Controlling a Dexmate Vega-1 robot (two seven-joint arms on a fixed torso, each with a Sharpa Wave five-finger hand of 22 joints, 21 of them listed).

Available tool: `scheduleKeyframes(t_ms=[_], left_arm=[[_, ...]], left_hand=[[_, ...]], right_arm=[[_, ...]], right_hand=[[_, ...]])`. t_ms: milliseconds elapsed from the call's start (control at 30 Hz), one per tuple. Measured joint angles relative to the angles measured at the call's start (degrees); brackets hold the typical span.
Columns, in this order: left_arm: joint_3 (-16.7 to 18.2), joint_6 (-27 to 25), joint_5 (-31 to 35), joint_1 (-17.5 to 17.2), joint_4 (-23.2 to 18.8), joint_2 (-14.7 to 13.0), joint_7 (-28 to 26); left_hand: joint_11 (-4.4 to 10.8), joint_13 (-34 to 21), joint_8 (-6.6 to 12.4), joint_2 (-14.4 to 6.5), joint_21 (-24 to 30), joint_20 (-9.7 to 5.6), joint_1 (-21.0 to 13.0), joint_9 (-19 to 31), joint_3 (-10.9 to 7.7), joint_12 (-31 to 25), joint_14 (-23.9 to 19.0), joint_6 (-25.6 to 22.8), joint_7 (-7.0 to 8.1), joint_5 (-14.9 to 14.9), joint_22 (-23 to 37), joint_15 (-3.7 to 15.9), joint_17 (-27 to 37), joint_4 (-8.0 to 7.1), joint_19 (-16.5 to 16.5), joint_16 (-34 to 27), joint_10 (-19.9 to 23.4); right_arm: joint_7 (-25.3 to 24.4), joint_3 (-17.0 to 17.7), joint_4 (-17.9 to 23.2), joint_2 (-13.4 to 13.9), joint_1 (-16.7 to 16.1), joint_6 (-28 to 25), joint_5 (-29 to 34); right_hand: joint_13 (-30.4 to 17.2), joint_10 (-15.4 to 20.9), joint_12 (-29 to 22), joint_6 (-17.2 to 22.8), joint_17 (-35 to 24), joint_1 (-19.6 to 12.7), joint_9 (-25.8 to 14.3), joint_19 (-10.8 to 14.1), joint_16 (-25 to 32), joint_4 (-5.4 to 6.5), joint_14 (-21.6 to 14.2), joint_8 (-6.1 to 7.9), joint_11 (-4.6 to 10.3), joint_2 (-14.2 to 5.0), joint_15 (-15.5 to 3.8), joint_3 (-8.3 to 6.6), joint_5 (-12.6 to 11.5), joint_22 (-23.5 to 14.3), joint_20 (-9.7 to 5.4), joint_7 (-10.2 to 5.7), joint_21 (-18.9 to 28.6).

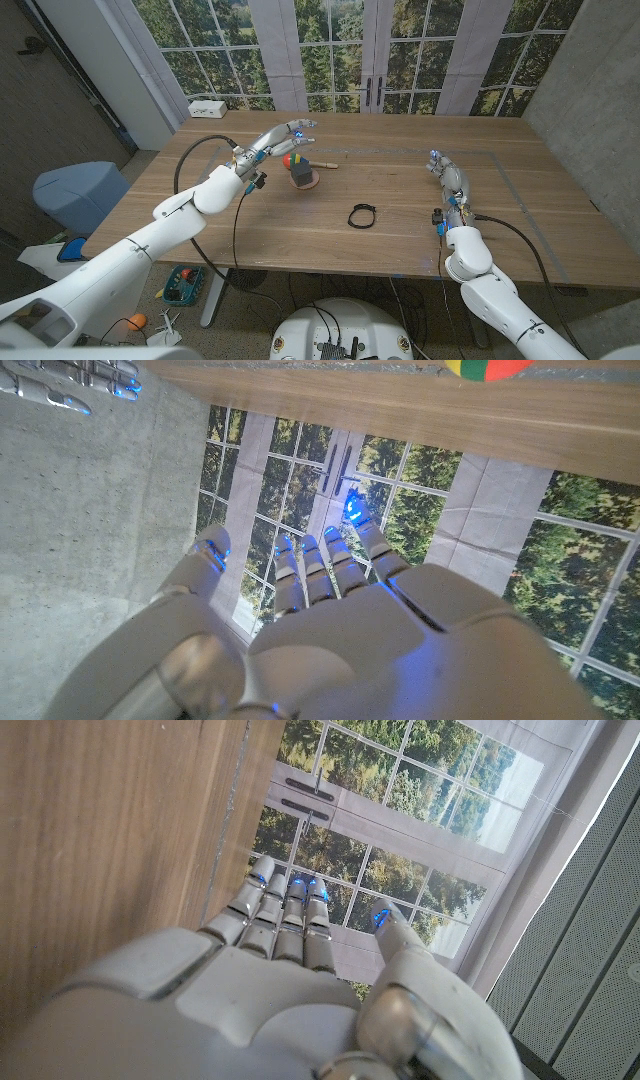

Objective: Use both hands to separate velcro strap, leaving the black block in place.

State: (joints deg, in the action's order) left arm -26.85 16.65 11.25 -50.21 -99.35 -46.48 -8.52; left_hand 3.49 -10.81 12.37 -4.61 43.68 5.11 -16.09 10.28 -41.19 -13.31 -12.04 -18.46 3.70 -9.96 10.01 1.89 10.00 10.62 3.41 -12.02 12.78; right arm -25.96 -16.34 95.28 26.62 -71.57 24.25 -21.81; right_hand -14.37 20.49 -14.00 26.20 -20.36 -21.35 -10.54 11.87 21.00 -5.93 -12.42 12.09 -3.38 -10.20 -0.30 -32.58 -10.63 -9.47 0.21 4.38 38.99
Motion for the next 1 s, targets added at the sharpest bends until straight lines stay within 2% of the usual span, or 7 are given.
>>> scheduleKeyframes(t_ms=[167,367,567,667,800,1000], left_arm=[[-0.57,0.26,3.00,0.75,-1.03,-1.01,1.38],[-1.14,1.02,5.42,1.66,-1.92,-1.97,2.40],[-1.79,2.17,8.51,2.89,-2.50,-2.79,4.01],[-2.15,2.79,10.06,3.63,-2.72,-3.15,4.97],[-2.59,3.41,11.41,4.47,-2.85,-3.44,6.02],[-3.40,5.04,14.20,5.93,-2.89,-3.74,7.74]], left_hand=[[0.31,0.00,0.00,0.23,-0.12,-0.09,-0.23,0.00,0.00,0.00,0.08,-0.09,0.09,0.00,0.00,0.08,0.00,0.00,0.09,0.00,-0.31],[0.30,0.00,0.00,0.04,-0.11,-0.31,-0.50,-0.01,0.00,0.00,0.08,-0.09,0.09,0.00,0.00,0.07,0.00,0.00,0.31,0.00,-0.31],[0.30,0.01,0.00,0.00,-0.11,-0.31,-0.90,-0.01,0.00,0.45,0.07,-0.30,0.31,0.00,-0.01,0.07,-0.01,-0.01,0.31,0.00,-0.31],[0.83,0.01,0.00,0.00,-0.11,-0.31,-0.90,-0.01,0.00,0.45,0.07,-0.40,0.40,0.00,-0.01,0.07,-0.01,-0.01,0.31,0.00,-0.41],[0.82,0.01,0.00,0.00,-0.11,-0.31,-0.90,0.27,0.00,0.45,0.07,-0.40,0.40,0.00,-0.01,0.07,-0.01,-0.01,0.31,0.15,-0.41],[0.82,0.01,-0.31,0.07,-0.46,-0.62,-1.44,0.27,0.48,0.45,0.07,-0.17,0.62,0.00,-0.01,0.06,0.28,0.00,0.61,0.48,-0.41]], right_arm=[[-0.76,0.46,0.37,-0.47,-0.89,0.62,0.79],[-1.67,0.88,0.72,-0.94,-1.73,1.36,1.77],[-2.55,1.36,1.07,-1.57,-2.64,1.99,2.64],[-2.99,1.60,1.24,-1.90,-3.08,2.27,3.05],[-3.46,1.82,1.38,-2.22,-3.51,2.54,3.49],[-4.27,2.23,1.62,-2.92,-4.35,2.95,4.30]], right_hand=[[0.00,0.31,0.00,0.31,-0.26,0.00,-0.28,0.36,0.45,-0.17,-0.21,0.00,-0.31,0.00,0.22,0.17,0.00,0.00,0.36,-0.31,0.00],[0.00,0.62,-0.20,0.62,-0.26,0.00,-0.28,0.41,0.45,-0.16,-0.61,0.00,0.00,0.00,0.00,0.17,-0.09,-0.31,0.41,0.00,0.01],[-0.16,1.02,-0.42,1.13,-0.53,0.00,-0.28,0.82,0.90,-0.32,-1.12,0.00,-0.41,0.00,0.10,0.32,-0.43,-0.30,0.82,0.11,-0.22],[-0.17,1.02,-0.42,1.12,-0.79,-0.01,-0.28,0.82,1.12,-0.32,-1.12,0.00,-0.40,-0.01,0.10,0.32,-0.43,-0.30,0.82,0.11,-0.22],[-0.17,1.02,-0.42,1.53,-0.80,-0.62,-0.27,0.82,1.31,-0.32,-1.54,0.00,-0.41,-0.59,0.10,0.32,-0.43,-0.30,0.82,0.11,-0.22],[-0.42,1.53,-0.64,1.74,-1.05,-0.92,-0.27,1.02,1.38,-0.41,-1.53,0.00,-0.51,-0.29,0.10,0.42,-0.43,-0.30,1.03,0.31,-0.43]])
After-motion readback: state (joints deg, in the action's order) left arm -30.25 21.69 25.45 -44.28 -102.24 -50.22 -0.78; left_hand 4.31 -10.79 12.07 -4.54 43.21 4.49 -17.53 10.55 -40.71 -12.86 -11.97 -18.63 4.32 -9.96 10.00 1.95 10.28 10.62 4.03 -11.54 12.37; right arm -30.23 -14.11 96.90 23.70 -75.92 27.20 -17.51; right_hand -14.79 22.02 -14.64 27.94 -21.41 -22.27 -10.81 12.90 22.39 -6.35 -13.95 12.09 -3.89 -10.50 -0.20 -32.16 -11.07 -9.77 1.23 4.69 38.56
